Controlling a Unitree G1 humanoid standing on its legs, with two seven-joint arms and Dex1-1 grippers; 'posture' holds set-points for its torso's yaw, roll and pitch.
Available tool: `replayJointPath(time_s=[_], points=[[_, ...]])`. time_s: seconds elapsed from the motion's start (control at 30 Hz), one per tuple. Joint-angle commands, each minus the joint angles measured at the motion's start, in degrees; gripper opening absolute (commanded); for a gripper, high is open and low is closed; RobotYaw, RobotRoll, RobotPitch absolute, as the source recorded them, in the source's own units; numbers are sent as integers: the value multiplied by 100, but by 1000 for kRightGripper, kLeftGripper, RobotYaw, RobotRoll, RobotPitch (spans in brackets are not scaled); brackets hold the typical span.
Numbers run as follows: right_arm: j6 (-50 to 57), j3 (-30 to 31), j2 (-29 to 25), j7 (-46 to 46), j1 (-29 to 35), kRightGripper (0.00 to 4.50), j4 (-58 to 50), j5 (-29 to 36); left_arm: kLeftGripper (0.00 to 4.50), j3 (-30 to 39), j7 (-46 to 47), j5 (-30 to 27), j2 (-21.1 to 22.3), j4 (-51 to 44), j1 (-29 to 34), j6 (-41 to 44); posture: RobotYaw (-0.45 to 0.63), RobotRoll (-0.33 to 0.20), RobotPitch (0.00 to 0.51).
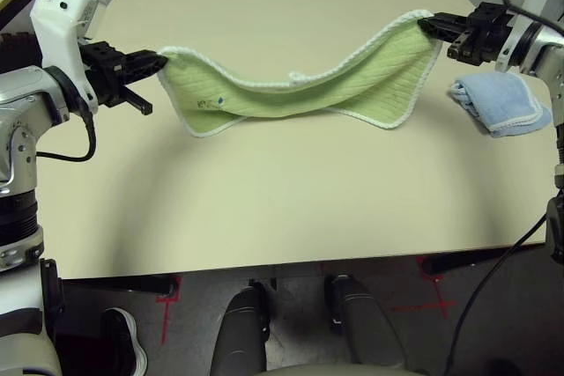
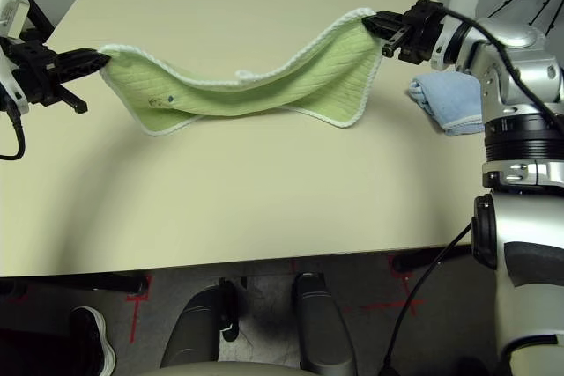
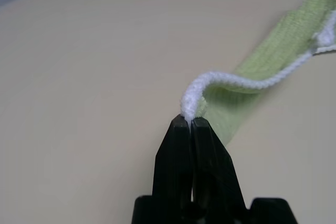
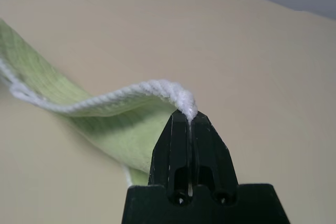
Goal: Fold the towel and set it aside.
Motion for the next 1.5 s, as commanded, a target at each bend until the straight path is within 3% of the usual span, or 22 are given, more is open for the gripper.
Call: replayJointPath(time_s=[0.03, 0.13, 0.27, 0.33, 0.47, 0.6, 0.7, 0.83, 1.03, 1.23, 1.5], points=[[747, 11, -227, 550, -130, 0, 325, 205, 38, -124, -497, -306, 391, -57, 54, 380, -142, 0, 162], [1002, 314, -227, 712, -243, 0, 634, -14, 38, -429, -940, -439, 678, -3, 171, 602, -148, 0, 157], [895, 788, 51, 570, -456, 0, 938, -495, 38, -967, -990, 65, 666, 463, 83, 105, -145, 0, 158], [421, 907, 329, 69, -660, 0, 1270, -851, 38, -1259, -608, 660, 449, 1025, -274, -584, -145, 0, 158], [-1770, 1130, 861, -1892, -1120, 0, 2392, -1898, 38, -1443, 975, 1965, -289, 2480, -1293, -2589, -145, 0, 158], [-3204, 1106, 1157, -3414, -1639, 0, 3485, -2409, 38, -1348, 2136, 2687, -688, 3525, -1923, -4049, -141, 0, 157], [-3890, 1128, 1215, -4333, -1899, 0, 4001, -2705, 38, -1287, 2418, 2846, -892, 3930, -2121, -4557, -133, 0, 161], [-4436, 1120, 1257, -4663, -1963, 0, 4273, -2908, 38, -1204, 2634, 2977, -963, 3809, -1885, -4941, -120, 0, 167], [-4693, 1073, 1307, -3806, -1422, 0, 4205, -2835, 38, -966, 2258, 2735, -902, 2446, -672, -4133, -110, 0, 179], [-4584, 913, 975, -1725, -176, 0, 3191, -2298, 38, -748, 1169, 2119, -461, 215, 1058, -2680, -110, 0, 199], [-3121, 703, 364, -30, 822, 0, 1223, -1587, 38, -511, 188, 1257, 43, -1013, 1839, -1480, -126, 0, 205]])
